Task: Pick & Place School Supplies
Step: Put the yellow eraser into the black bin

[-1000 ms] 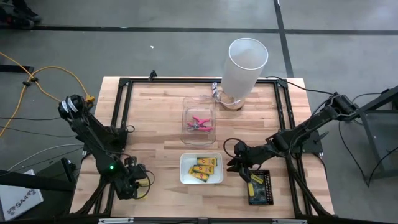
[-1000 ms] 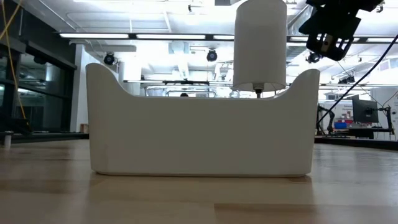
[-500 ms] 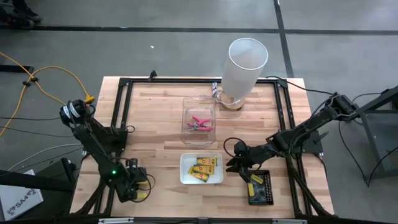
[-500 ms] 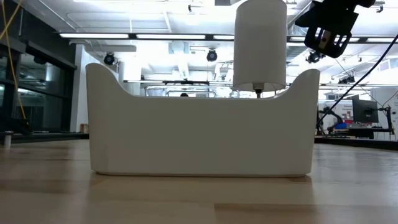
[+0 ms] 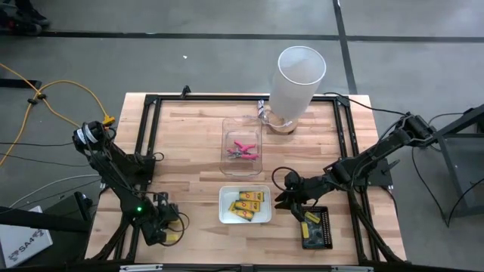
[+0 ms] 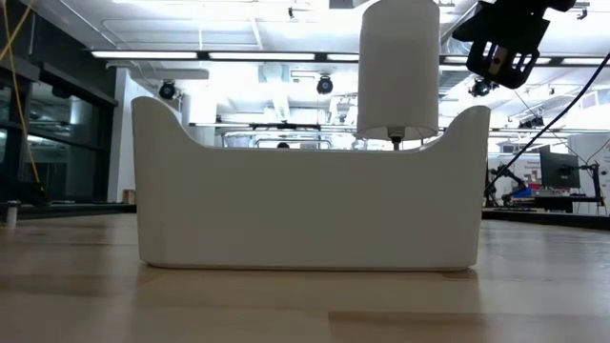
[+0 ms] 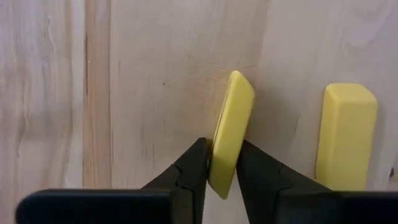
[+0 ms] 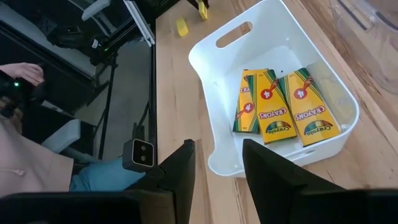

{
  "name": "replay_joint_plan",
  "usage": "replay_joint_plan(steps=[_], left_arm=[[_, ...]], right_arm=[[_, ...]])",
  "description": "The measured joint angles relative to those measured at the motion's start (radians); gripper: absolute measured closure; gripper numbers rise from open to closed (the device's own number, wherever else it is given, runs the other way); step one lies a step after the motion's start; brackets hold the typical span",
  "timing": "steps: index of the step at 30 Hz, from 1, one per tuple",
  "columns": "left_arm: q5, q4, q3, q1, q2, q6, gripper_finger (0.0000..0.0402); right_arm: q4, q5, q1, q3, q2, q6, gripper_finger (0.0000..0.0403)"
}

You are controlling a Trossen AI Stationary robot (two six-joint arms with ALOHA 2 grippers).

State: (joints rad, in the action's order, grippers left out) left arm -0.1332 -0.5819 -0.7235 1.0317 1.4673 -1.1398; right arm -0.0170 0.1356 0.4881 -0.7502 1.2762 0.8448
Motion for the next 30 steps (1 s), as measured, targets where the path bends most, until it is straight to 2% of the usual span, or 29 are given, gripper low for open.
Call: replay_joint_plan(steps=[8, 16, 22, 30], left_arm=[[-0.005, 0.005, 0.0, -0.026, -0.001, 0.154, 0.037], [-0.027, 0.017, -0.002, -0.154, -0.039, 0.272, 0.0369], [-0.026, 0.013, -0.027, -0.248, -0.118, 0.392, 0.0369], [-0.025, 0.011, -0.166, -0.361, -0.214, 0.612, 0.0369]], right_arm=[[0.0, -0.002, 0.001, 0.0, 0.0, 0.0, 0.0278], [0.0, -0.009, 0.001, 0.0, 0.0, -0.017, 0.0278], [0.007, -0.015, 0.001, 0.0, 0.0, -0.039, 0.0278], [0.027, -0.005, 0.0, 0.0, 0.0, -0.131, 0.0278]])
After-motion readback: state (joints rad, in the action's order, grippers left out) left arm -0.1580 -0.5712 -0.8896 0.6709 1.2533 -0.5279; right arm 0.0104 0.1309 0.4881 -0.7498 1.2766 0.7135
